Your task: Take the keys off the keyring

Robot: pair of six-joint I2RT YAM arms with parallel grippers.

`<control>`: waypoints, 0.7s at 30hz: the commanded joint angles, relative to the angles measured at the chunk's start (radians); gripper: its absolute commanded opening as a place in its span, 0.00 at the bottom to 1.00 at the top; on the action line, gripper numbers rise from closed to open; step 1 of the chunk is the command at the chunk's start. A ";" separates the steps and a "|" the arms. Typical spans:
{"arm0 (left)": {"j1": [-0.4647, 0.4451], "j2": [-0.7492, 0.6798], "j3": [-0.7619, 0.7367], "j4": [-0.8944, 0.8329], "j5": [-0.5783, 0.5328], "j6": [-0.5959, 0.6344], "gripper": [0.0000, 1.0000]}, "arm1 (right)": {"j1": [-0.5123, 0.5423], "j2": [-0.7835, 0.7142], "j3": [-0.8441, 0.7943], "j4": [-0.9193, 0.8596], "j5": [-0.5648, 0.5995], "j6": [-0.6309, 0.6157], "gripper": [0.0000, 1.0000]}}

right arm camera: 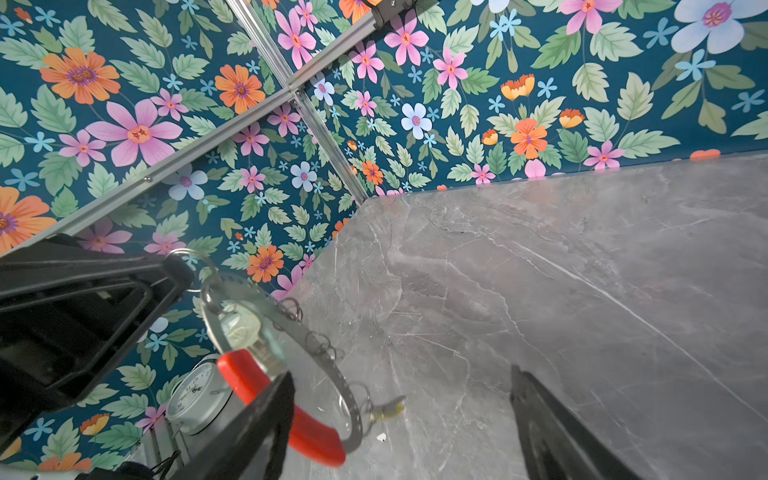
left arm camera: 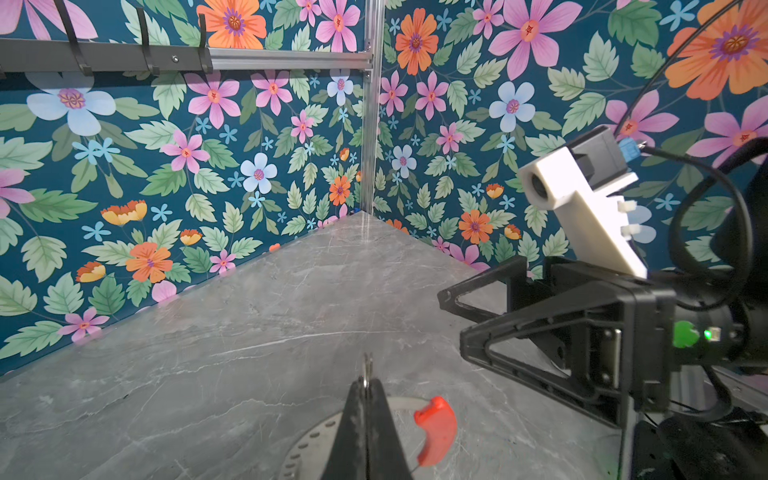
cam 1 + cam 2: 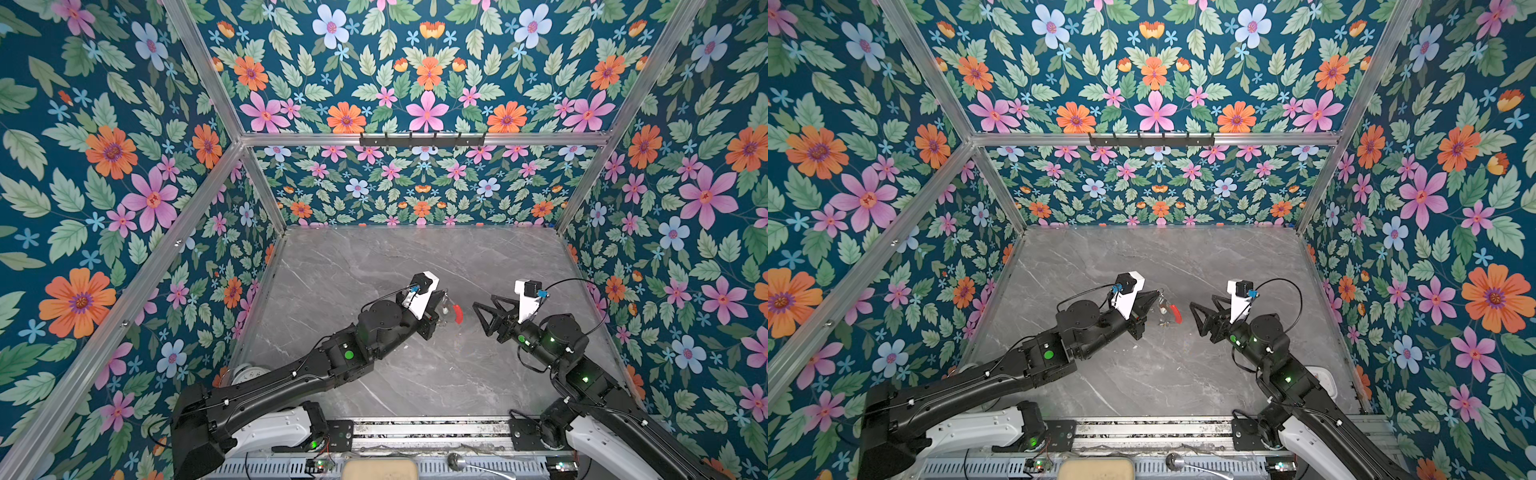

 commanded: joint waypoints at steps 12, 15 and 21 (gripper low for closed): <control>0.000 -0.023 -0.025 0.068 0.027 0.029 0.00 | 0.001 0.016 0.030 0.011 -0.103 -0.051 0.83; 0.001 -0.025 -0.031 0.073 0.030 0.040 0.00 | 0.001 0.055 0.079 -0.025 -0.221 -0.121 0.78; 0.003 -0.060 -0.079 0.124 0.087 0.054 0.00 | -0.005 0.116 0.117 0.035 -0.343 -0.159 0.73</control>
